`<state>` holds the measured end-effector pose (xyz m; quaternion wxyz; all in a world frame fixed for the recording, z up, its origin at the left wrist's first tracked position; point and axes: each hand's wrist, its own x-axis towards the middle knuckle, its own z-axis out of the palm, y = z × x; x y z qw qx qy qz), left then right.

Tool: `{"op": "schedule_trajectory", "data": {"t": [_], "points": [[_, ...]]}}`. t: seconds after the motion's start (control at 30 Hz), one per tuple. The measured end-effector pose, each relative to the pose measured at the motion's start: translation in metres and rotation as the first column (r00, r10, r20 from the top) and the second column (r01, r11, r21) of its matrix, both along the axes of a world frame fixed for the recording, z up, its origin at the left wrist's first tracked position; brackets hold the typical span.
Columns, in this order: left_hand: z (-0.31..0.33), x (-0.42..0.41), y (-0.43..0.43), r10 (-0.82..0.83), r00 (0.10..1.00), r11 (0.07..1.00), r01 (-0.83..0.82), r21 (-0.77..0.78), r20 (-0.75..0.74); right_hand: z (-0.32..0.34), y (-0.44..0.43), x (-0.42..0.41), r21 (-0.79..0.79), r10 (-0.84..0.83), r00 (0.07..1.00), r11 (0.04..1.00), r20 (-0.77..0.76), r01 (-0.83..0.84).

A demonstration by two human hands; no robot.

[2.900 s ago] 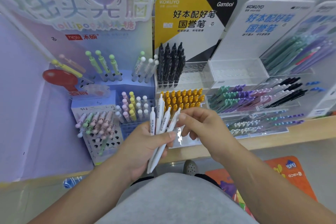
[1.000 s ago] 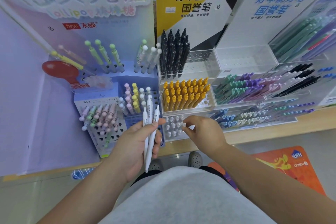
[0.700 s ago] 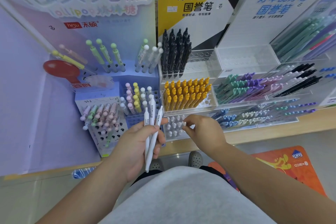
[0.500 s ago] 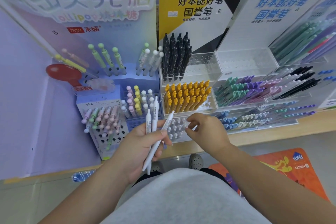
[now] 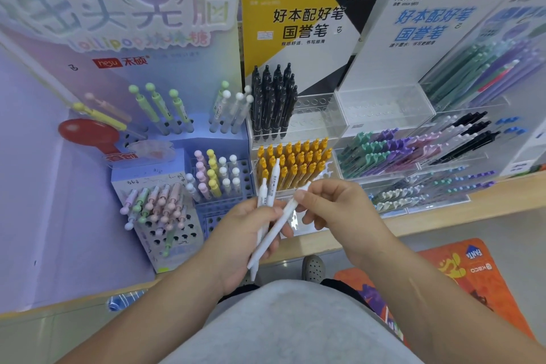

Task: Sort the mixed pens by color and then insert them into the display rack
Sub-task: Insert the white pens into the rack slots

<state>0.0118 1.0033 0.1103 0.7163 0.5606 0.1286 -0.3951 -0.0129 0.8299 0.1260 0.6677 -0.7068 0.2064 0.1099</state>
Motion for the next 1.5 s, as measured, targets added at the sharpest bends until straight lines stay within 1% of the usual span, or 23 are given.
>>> {"op": "schedule_trajectory", "data": {"t": [0.17,0.23,0.33,0.4,0.53,0.63,0.77,0.87,1.03,1.13,1.3,1.5], "points": [[-0.003,0.002,-0.005,-0.044,0.998,0.998,0.041,0.045,0.049,0.001,-0.007,-0.002,0.011,-0.035,0.999,0.999,0.018,0.035],[-0.004,0.003,-0.005,-0.025,0.999,0.998,0.023,0.059,0.03,0.001,-0.012,-0.001,0.029,-0.053,0.998,0.998,0.023,0.052],[-0.007,0.004,0.0,0.06,0.997,0.997,-0.059,0.045,-0.038,0.004,-0.028,0.002,0.041,-0.111,0.991,0.993,0.071,0.109],[-0.011,0.004,0.006,0.117,0.992,0.992,-0.115,0.049,-0.04,0.007,-0.041,0.002,-0.004,-0.127,0.985,0.992,0.116,0.129],[-0.018,0.003,0.017,0.141,0.99,0.988,-0.141,0.066,-0.002,-0.001,-0.056,0.0,-0.145,-0.114,0.981,0.98,0.157,0.137],[-0.018,0.003,0.019,0.124,0.992,0.99,-0.124,0.061,0.001,-0.019,-0.058,-0.006,-0.268,-0.02,0.988,0.961,0.155,0.062],[-0.017,0.001,0.018,0.13,0.992,0.99,-0.13,0.05,-0.004,-0.046,-0.051,-0.01,-0.465,0.136,0.984,0.883,0.113,-0.069],[-0.017,0.001,0.02,0.147,0.989,0.988,-0.146,0.057,-0.012,-0.058,-0.043,-0.011,-0.616,0.243,0.965,0.776,0.095,-0.135],[-0.018,-0.002,0.025,0.157,0.988,0.986,-0.156,0.067,-0.011,-0.073,-0.035,-0.012,-0.753,0.423,0.899,0.626,0.111,-0.202],[-0.016,-0.004,0.026,0.149,0.989,0.987,-0.148,0.069,-0.01,-0.082,-0.03,-0.015,-0.789,0.503,0.859,0.564,0.095,-0.243],[-0.015,-0.007,0.03,0.15,0.989,0.987,-0.149,0.06,-0.012,-0.093,-0.021,-0.019,-0.816,0.492,0.869,0.523,0.053,-0.247],[-0.016,-0.01,0.033,0.146,0.989,0.988,-0.146,0.052,-0.011,-0.103,-0.014,-0.018,-0.823,0.506,0.862,0.505,0.037,-0.261]]}}
